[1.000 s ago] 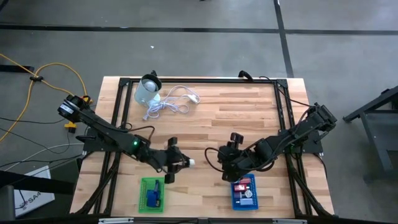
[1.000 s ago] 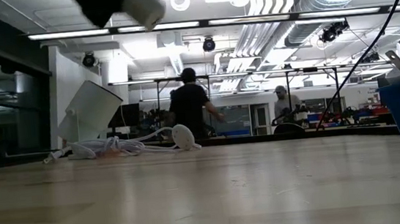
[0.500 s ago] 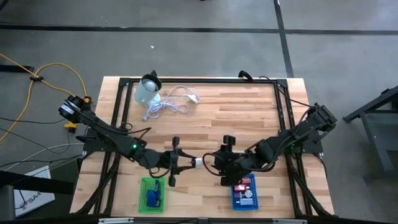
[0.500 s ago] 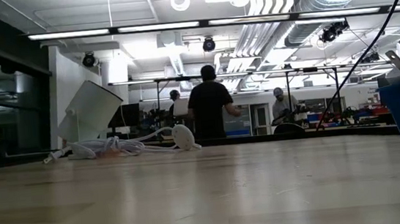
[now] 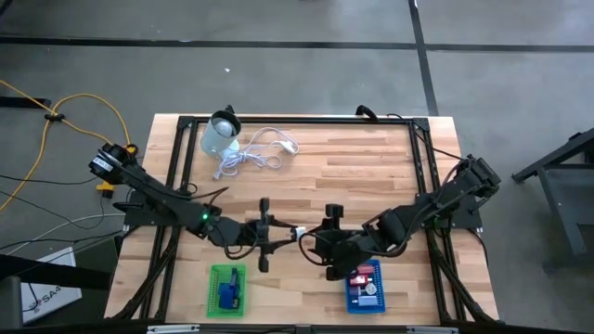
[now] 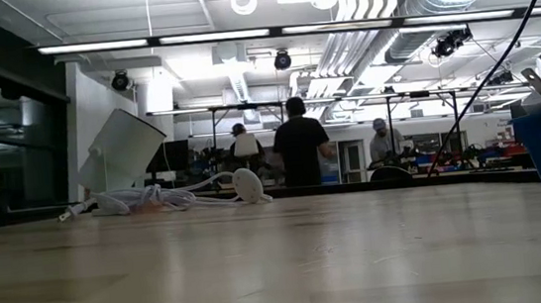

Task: Pick & Place Office items
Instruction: Put the white black charger adapter into the blue bin

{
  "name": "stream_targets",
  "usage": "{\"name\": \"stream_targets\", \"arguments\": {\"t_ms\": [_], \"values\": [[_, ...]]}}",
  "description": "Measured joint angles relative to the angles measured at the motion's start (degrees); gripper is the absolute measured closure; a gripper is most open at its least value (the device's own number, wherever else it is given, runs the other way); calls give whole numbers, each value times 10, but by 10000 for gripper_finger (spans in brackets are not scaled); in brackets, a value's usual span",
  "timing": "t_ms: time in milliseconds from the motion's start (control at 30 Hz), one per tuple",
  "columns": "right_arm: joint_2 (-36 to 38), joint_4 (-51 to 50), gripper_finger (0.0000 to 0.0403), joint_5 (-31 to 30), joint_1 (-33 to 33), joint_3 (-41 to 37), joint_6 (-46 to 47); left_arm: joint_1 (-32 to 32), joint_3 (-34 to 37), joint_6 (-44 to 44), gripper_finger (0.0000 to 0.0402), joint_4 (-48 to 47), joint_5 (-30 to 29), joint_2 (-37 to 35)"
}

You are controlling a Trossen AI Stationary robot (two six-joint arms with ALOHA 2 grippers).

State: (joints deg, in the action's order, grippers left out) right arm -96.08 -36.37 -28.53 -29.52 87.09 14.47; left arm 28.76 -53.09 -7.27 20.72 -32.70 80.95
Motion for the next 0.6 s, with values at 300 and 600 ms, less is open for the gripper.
{"name": "stream_targets", "arguments": {"t_ms": [300, 600], "values": [[-9, 11, 206, -21, 12, 0, -8, -7, 0, -5, 275, 12, 15, 0], [-9, 21, 206, -28, 15, 0, -16, -7, 0, -5, 275, 14, 31, 0]]}}
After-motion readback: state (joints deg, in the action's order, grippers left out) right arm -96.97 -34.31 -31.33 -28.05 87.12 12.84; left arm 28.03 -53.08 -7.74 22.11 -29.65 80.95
